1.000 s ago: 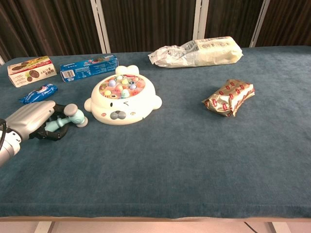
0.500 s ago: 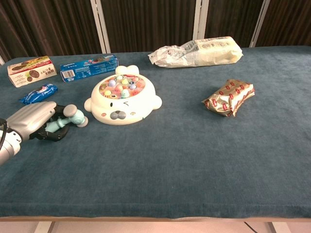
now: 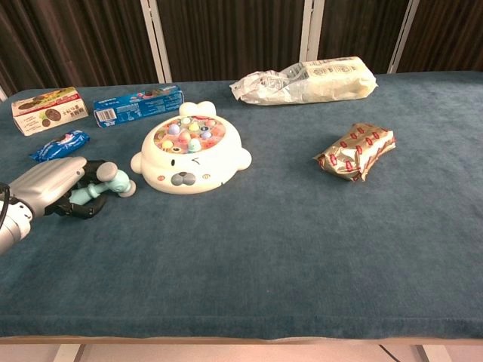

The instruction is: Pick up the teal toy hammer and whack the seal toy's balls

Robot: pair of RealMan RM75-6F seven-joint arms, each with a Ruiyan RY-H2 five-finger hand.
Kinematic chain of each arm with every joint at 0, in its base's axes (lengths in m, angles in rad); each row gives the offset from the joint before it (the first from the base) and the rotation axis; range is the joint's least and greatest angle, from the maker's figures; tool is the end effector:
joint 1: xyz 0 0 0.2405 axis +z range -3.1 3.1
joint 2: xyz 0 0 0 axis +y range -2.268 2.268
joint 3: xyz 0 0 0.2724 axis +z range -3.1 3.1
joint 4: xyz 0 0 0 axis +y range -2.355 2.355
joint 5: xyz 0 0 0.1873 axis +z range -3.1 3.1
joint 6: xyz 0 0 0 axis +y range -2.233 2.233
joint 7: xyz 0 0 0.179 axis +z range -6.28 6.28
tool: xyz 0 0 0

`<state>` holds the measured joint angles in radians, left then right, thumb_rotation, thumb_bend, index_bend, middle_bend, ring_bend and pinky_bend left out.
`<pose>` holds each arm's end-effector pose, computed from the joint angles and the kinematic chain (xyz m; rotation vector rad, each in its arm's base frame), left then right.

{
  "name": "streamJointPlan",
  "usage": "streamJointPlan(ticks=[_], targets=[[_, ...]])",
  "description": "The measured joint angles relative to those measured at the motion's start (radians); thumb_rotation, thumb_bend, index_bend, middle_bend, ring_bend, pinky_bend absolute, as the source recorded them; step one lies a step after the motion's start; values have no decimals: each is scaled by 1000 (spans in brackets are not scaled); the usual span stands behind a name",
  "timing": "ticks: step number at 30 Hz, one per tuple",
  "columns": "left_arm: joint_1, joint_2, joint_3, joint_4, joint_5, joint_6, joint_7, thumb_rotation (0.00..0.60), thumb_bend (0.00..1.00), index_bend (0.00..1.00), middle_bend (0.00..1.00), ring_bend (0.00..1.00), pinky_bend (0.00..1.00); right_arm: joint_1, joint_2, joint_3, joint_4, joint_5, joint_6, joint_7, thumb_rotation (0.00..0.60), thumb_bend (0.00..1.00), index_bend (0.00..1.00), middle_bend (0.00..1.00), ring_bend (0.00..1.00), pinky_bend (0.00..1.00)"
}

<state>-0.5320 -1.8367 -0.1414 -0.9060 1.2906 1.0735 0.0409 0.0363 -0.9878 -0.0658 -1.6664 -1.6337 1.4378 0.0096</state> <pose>-0.2682 0.3623 -0.0431 -1.6013 -1.0066 -0.8748 -0.3164 -0.1745 0.1894 1.5712 -0.9570 0.7717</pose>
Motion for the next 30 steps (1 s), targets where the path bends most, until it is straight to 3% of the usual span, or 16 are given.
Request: streamJointPlan(ticks=[4, 15, 18, 26, 30], targets=[[0, 5, -5, -5, 5, 8, -4, 598, 387, 247, 273, 210, 296, 0, 0, 0, 0, 0, 0, 0, 600, 299, 0, 0, 0, 0], [0, 19, -14, -27, 6, 6, -8, 593, 383, 231, 266, 204, 280, -1, -1, -1, 0, -1, 1, -2, 600, 299, 0, 0, 0, 0], [-1, 26, -18, -40, 0, -5, -17, 558, 383, 231, 265, 205, 279, 0, -1, -1, 0, -1, 0, -2, 600, 299, 0, 0, 0, 0], [-11, 98, -48, -179, -67, -113, -69, 522, 383, 248, 286, 220, 281, -1, -2, 0, 1, 0, 2, -4, 600, 299, 0, 0, 0, 0], [-17, 149, -63, -263, -119, -175, -76, 462, 383, 257, 290, 222, 282, 1, -2, -1, 1, 0, -2, -6, 600, 299, 0, 0, 0, 0]])
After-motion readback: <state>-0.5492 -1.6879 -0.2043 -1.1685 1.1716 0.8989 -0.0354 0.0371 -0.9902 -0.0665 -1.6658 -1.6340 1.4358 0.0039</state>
